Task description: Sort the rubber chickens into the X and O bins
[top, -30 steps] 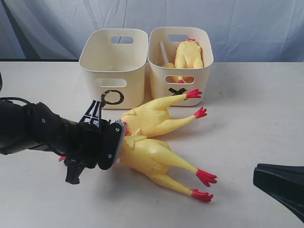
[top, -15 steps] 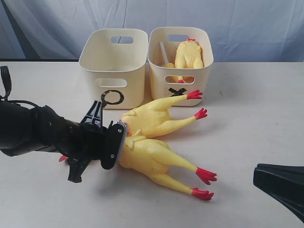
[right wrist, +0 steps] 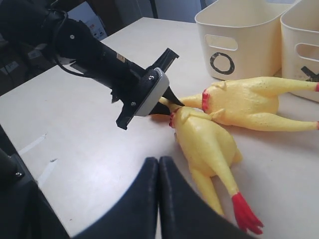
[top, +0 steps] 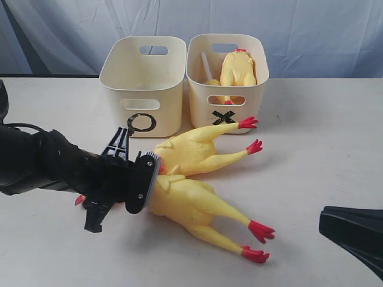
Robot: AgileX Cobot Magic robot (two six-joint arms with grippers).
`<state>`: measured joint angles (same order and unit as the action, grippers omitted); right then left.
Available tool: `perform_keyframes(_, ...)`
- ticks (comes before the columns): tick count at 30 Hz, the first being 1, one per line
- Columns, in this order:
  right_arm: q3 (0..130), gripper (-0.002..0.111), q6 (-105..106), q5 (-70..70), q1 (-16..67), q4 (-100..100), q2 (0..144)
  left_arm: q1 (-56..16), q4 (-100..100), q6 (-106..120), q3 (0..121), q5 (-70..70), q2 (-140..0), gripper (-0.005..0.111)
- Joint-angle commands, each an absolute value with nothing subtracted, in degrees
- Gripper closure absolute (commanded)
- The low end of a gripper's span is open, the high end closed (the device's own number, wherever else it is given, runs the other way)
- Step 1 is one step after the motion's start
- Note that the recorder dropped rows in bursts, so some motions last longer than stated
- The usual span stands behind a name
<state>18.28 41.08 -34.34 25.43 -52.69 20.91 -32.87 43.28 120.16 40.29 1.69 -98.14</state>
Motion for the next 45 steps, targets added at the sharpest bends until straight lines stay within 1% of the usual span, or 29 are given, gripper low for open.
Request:
perform_keyframes(1, 18.0, 0.109, 41.25, -33.98, 25.13, -53.09, 20.57, -33.27, 45.78, 121.68, 40.29, 5.71, -94.51, 0.107)
perform_keyframes(7, 18.0, 0.109, 41.25, -33.98, 25.13, -53.09, 20.57, -33.27, 50.13, 121.24, 40.29, 5.99, -89.69, 0.107)
perform_keyframes(12, 18.0, 0.109, 41.25, -33.98, 25.13, -53.09, 20.57, -33.27, 50.39, 114.88, 40.29, 5.99, -85.61, 0.107)
perform_keyframes(22, 18.0, 0.109, 41.25, -34.09, 25.13, -53.07, 20.57, -33.27, 53.6, 94.09, 41.11, -4.39, -77.89, 0.107)
perform_keyframes(31, 18.0, 0.109, 41.25, -34.09, 25.13, -53.07, 20.57, -33.27, 73.61, 93.2, 47.6, -9.6, -76.81, 0.107)
perform_keyframes(37, 18.0, 0.109, 41.25, -34.22, 25.13, -53.07, 20.57, -33.27, 81.77, 93.68, 51.88, -10.52, -76.81, 0.107)
perform_keyframes(39, 18.0, 0.109, 41.25, -34.22, 25.13, -53.07, 20.57, -33.27, 90.22, 96.54, 53.92, -11.32, -76.81, 0.107)
perform_keyframes(40, 18.0, 0.109, 41.25, -34.22, 25.13, -53.07, 20.57, -33.27, 97.87, 100.0, 55.36, -13.02, -76.81, 0.107)
perform_keyframes(41, 18.0, 0.109, 41.25, -34.22, 25.13, -53.07, 20.57, -33.27, 99.95, 102.17, 56.11, -14.14, -76.81, 0.107)
perform_keyframes(45, 18.0, 0.109, 41.25, -34.22, 25.13, -53.07, 20.57, -33.27, 99.95, 105.18, 58.51, -17.51, -76.76, 0.107)
